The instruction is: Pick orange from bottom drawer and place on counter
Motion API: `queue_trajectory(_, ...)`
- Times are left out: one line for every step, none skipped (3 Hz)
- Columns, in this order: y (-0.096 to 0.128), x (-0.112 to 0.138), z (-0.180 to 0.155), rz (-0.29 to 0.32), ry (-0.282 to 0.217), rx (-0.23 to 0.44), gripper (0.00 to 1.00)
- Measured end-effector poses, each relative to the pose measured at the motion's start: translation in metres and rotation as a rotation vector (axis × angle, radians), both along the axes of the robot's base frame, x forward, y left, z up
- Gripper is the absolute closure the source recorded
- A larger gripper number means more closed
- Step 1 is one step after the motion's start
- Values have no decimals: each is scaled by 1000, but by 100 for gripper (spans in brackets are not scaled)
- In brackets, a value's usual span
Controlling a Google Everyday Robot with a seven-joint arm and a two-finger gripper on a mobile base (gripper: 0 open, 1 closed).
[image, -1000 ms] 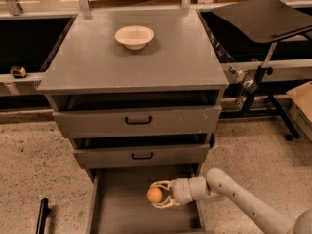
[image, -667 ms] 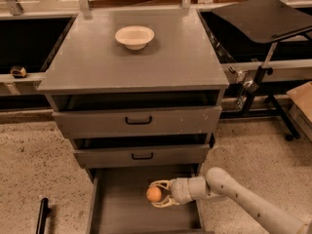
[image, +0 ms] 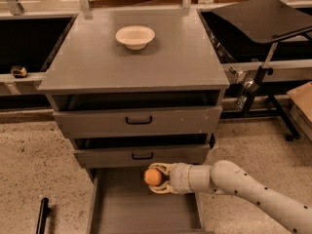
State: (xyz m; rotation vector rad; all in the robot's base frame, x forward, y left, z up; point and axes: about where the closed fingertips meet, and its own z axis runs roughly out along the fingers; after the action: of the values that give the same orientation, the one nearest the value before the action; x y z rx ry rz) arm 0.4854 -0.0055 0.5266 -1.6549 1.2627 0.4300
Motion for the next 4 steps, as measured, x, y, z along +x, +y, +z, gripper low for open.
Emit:
queue_trajectory(39, -43, 74, -19, 21, -12, 100)
queue_trajectory(36, -72, 149, -7, -73, -123, 100)
queue_trajectory(35, -71, 148, -15, -66, -118, 100)
queue_trajectory(11, -44, 166, -6, -19, -40, 100)
